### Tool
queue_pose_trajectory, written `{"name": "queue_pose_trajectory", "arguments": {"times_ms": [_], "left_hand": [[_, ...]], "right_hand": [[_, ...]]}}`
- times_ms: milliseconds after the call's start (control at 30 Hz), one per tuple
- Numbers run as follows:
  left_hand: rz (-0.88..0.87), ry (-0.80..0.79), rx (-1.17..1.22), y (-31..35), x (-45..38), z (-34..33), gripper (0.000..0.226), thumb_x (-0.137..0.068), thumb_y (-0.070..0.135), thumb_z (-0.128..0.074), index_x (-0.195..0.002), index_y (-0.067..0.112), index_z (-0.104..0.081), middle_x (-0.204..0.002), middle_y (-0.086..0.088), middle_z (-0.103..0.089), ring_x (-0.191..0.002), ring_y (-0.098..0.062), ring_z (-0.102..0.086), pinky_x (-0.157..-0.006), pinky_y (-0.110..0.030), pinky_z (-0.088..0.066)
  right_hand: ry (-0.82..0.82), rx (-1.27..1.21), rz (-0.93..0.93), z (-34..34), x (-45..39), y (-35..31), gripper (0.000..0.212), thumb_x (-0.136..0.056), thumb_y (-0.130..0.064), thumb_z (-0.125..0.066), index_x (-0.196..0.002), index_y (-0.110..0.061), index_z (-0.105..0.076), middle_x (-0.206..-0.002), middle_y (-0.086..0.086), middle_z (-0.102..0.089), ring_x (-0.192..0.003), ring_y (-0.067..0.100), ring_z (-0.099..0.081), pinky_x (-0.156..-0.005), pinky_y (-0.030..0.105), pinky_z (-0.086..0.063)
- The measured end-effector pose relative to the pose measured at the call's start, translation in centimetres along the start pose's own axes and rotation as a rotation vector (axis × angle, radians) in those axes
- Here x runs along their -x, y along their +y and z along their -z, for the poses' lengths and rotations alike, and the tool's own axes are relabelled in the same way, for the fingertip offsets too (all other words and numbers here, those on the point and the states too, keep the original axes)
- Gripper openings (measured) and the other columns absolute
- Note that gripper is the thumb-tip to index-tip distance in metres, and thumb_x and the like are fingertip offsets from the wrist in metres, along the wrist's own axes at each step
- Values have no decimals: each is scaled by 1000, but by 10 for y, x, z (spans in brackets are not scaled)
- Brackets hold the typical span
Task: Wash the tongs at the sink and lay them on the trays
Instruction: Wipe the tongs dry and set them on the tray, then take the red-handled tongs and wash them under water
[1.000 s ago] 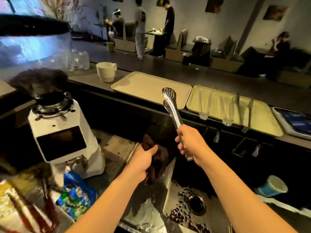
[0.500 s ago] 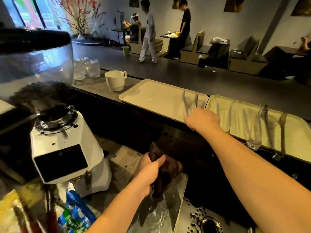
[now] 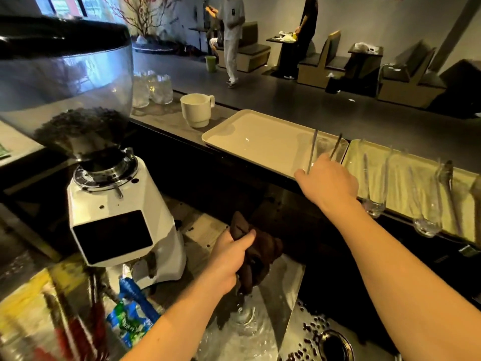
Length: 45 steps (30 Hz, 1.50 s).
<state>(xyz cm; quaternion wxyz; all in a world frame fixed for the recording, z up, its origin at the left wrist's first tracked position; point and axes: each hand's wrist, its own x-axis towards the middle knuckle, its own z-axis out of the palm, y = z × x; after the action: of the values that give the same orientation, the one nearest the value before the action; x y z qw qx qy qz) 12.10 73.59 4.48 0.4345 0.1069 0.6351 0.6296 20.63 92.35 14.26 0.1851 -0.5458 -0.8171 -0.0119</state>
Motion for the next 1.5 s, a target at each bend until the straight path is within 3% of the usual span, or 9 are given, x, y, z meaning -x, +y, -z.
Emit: {"name": "queue_pose_trajectory", "arguments": {"times_ms": [167,367,567,833,1067,1200,1300,1400,1500], "left_hand": [[21,49,76,-4,15,34,21,-93,22,-70,-111,13,-70,-108,-13,-77,-102,-31,-73,-95,-51,-57],[94,93,205,-9,53,105,16,-93,24,-69,-103,12,-70,-98,-14,-79,-98,-34,-74,-93,-53,-58],[23,140,336,-23,114,207,19,-99,11,-57,-116,3,-64,-104,-20,-73,-94,-33,-70,-81,-39,-57],[-7,428,407,-61,172,348,13,-97,5,-60,-86,10,-64,-67,-7,-72,-58,-19,-69,-56,-26,-54],[43,609,420,-86,179,415,2,-97,8,-61,-99,7,-63,-100,-23,-67,-90,-33,-66,-83,-42,-52],[74,641,424,-100,170,422,9,-98,7,-60,-105,3,-62,-94,-21,-67,-80,-29,-67,-71,-34,-56],[142,715,392,-108,158,419,17,-96,9,-63,-110,-1,-63,-97,-22,-67,-81,-32,-67,-74,-40,-56],[205,698,361,-113,150,414,21,-97,16,-62,-99,-4,-65,-77,-23,-67,-64,-35,-69,-62,-46,-59],[251,684,361,-113,139,404,18,-92,19,-64,-86,2,-68,-61,-8,-68,-43,-21,-64,-43,-30,-55]], "right_hand": [[-250,-325,138,-13,68,-25,19,-80,-40,-53,-72,-23,-52,-68,-2,-58,-62,21,-50,-52,33,-34],[-503,-611,248,-39,146,-80,19,-84,-30,-64,-73,-16,-58,-63,0,-61,-58,12,-54,-48,25,-36],[-648,-670,342,-49,221,-171,26,-83,-22,-65,-61,-17,-52,-53,-6,-51,-52,7,-45,-49,18,-33],[-835,-602,428,-64,332,-281,19,-85,-21,-63,-69,-13,-57,-69,12,-65,-65,21,-55,-67,39,-47],[-887,-451,489,-94,378,-323,30,-87,-17,-57,-59,-13,-48,-60,14,-54,-62,25,-51,-56,37,-37],[-907,-343,482,-125,377,-327,12,-88,-20,-58,-89,-11,-65,-92,16,-71,-88,31,-65,-70,32,-46],[-956,-191,525,-161,368,-328,27,-90,-25,-57,-110,-11,-68,-111,14,-69,-103,32,-65,-86,36,-53],[-899,-129,649,-191,369,-330,30,-91,-28,-57,-111,-8,-66,-123,18,-57,-114,35,-56,-96,41,-50],[-797,-90,709,-218,370,-334,29,-89,-33,-63,-106,-9,-68,-124,14,-46,-112,31,-50,-90,40,-49]]}}
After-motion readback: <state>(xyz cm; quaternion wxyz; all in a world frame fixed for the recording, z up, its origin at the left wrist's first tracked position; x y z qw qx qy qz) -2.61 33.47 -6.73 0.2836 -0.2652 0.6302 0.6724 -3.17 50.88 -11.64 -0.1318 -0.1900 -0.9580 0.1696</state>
